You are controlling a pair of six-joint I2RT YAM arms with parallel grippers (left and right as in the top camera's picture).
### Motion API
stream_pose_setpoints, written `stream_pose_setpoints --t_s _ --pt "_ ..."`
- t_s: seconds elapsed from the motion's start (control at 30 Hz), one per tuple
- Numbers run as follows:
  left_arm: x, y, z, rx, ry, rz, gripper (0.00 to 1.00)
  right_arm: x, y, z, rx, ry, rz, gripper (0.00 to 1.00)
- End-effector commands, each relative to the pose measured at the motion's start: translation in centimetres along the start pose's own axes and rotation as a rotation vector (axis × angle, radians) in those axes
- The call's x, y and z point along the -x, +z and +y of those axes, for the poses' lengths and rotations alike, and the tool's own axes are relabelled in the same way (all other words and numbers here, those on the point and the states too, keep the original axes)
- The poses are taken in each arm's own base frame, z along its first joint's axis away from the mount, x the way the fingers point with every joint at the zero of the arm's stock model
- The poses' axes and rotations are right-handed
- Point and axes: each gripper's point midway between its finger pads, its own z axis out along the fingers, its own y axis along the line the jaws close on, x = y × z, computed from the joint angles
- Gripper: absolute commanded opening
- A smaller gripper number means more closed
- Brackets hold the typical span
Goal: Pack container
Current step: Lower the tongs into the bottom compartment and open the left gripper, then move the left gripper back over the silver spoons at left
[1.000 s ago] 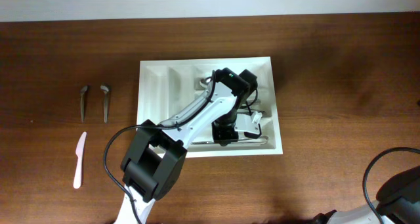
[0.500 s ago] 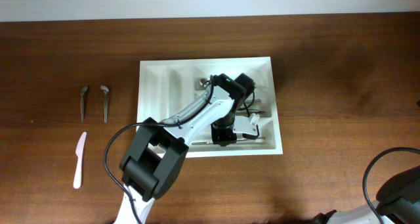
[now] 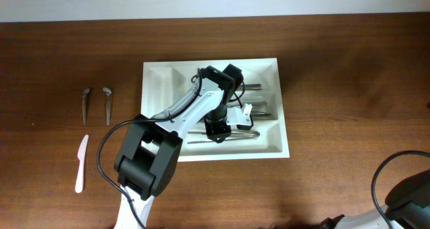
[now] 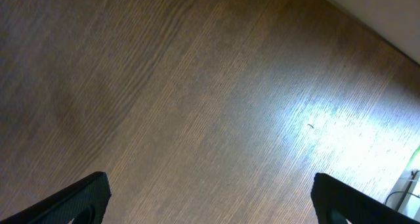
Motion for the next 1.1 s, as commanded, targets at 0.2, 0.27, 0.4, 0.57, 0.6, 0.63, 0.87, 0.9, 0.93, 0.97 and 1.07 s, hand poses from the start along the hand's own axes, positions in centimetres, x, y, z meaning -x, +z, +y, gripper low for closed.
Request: stream_pose_setpoints --t_s 0.2,0.27,0.4,0.57,0.6,0.63,0.87,0.9,0.93,0.97,1.07 --pt "0.6 -0.8 -0.9 -0.015 0.017 -0.04 0.36 -0.2 0.3 -0.2 -0.007 0.005 0.008 0.99" --pt "0.8 -0.9 -1.1 -0.028 0.018 -0.055 0.4 -0.2 0.3 -0.2 -0.007 0.005 0.007 0.99" --pt "1.1 -0.9 -1.4 -0.042 0.018 -0.072 0.42 -0.2 0.3 -0.2 -0.007 0.005 0.008 0.99" --pt "1.2 -0.9 -1.3 -0.041 0.018 -0.073 0.42 -0.2 0.3 -0.2 -0.007 0.005 0.007 0.99" --pt "1.2 -0.9 -1.3 -0.039 0.019 -0.073 0.42 -0.2 0.3 -0.2 -0.007 0.005 0.007 0.99" --pt "1.2 -0.9 -1.3 -0.037 0.019 -0.072 0.42 -0.2 0.3 -0.2 -0.007 0.005 0.007 0.99" --pt "1.9 -2.8 0.1 0.028 -0.035 -0.086 0.73 -0.2 0.3 -0.2 -0.007 0.005 0.008 0.99" --pt "2.1 -3.4 0.5 0.049 -0.059 -0.091 0.82 -0.2 0.3 -0.2 -0.007 0.005 0.008 0.99" --pt "2.5 -4.4 0.9 0.072 -0.081 -0.103 0.98 -0.2 0.3 -0.2 -0.007 0.005 0.007 0.99" --pt "2.7 -5.2 1.2 0.087 -0.092 -0.111 0.99 -0.2 0.3 -0.2 -0.007 0.005 0.007 0.99" --pt "3.5 -8.4 1.3 0.12 -0.091 -0.144 0.99 -0.2 0.3 -0.2 -0.007 0.005 0.008 0.99"
